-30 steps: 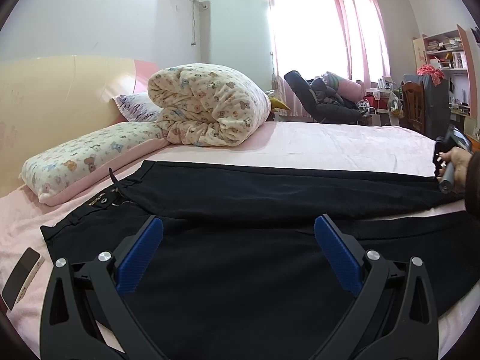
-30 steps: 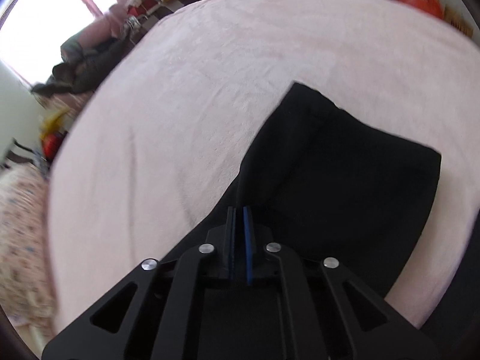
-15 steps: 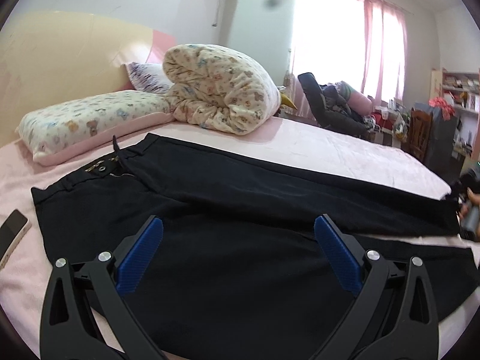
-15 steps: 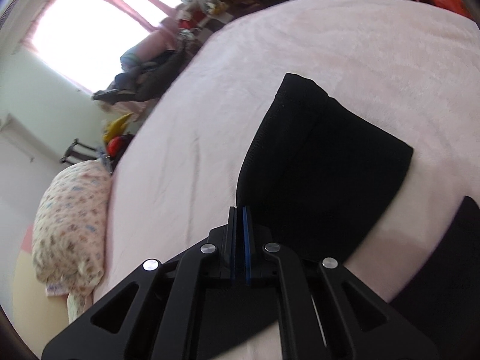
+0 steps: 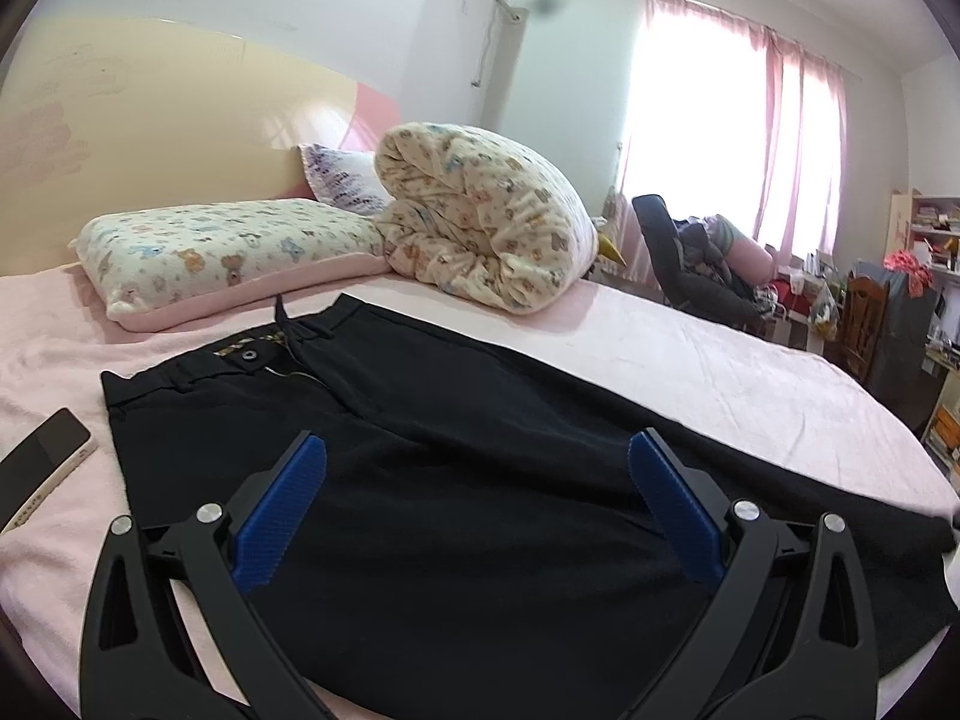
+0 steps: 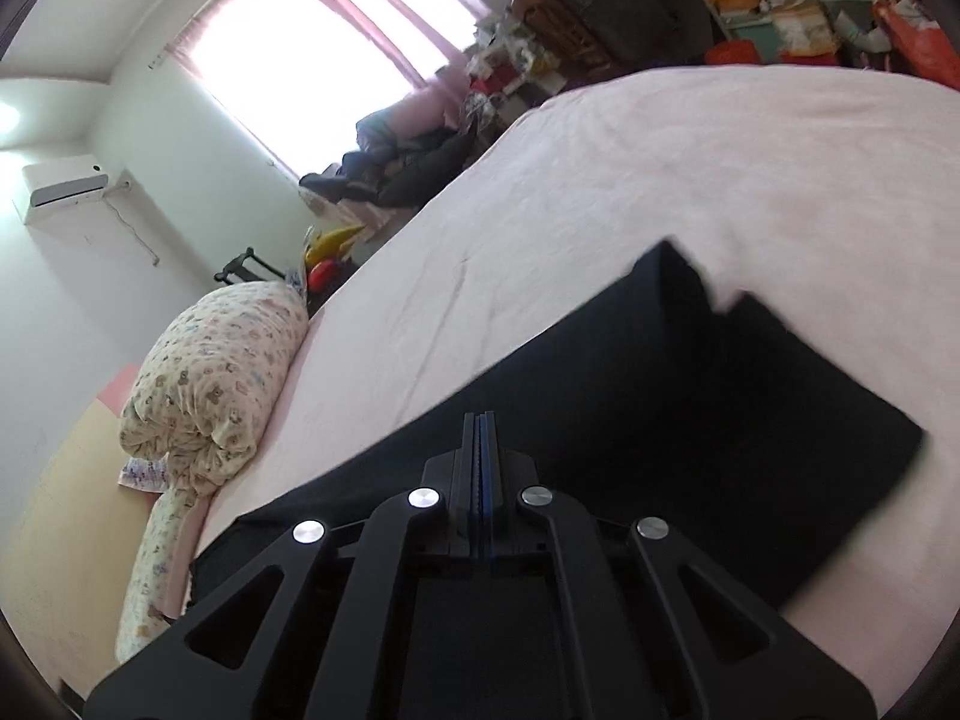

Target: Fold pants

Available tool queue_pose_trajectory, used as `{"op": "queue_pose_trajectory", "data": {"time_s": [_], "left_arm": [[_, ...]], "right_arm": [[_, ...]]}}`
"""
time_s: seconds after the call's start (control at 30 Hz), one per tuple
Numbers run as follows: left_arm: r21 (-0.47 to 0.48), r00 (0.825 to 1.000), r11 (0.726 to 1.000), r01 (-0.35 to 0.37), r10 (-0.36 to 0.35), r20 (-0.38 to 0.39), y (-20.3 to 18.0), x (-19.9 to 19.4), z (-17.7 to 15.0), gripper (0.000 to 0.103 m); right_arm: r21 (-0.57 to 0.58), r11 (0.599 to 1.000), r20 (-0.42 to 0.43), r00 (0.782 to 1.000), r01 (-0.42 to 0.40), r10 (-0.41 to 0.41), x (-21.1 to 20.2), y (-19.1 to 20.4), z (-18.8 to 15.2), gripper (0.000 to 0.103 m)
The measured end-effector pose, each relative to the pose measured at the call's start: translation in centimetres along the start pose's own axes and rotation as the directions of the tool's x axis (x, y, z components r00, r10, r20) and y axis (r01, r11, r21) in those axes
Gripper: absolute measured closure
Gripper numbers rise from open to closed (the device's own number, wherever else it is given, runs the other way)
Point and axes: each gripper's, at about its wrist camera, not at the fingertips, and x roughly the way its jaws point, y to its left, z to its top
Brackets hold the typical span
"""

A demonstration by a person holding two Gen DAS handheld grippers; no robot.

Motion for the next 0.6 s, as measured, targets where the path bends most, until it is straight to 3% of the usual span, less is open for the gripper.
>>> {"op": "queue_pose_trajectory", "data": {"time_s": [0.13,0.27,0.43,0.5,0.6], "left_arm": [[-0.026,1.0,0.999,-0.02,0.02,0.021,0.7,-0.4,0.2,0.002],[-0.04,1.0,0.999,-0.026,0.026,0.007,1.1,-0.2,0.3,0.002],[-0.157,0.995,0.985,0.072,-0.081,-0.05,2.8,0.8,2.3,0.002],[-0.182,0.978,0.969,0.169,-0.187,-0.088,3.5,2.3,3.8,0.002],[-0.133,0.957,0.969,0.21,-0.232,-0.176,3.8,5.6,6.7,0.002]], "right_arm": [[0.008,0.998,-0.085,0.995,0.058,-0.057,-0.8,-2.1,-1.9,0.103],[0.07,0.997,-0.162,0.986,-0.019,0.03,-0.6,-1.9,-1.9,0.103],[0.067,0.993,-0.236,0.965,-0.099,0.113,1.4,0.2,-2.5,0.103],[0.08,0.989,-0.238,0.961,-0.124,0.14,2.0,0.2,-2.7,0.103],[0.133,0.975,-0.249,0.946,-0.181,0.209,3.5,-0.5,-3.0,0.103]]}}
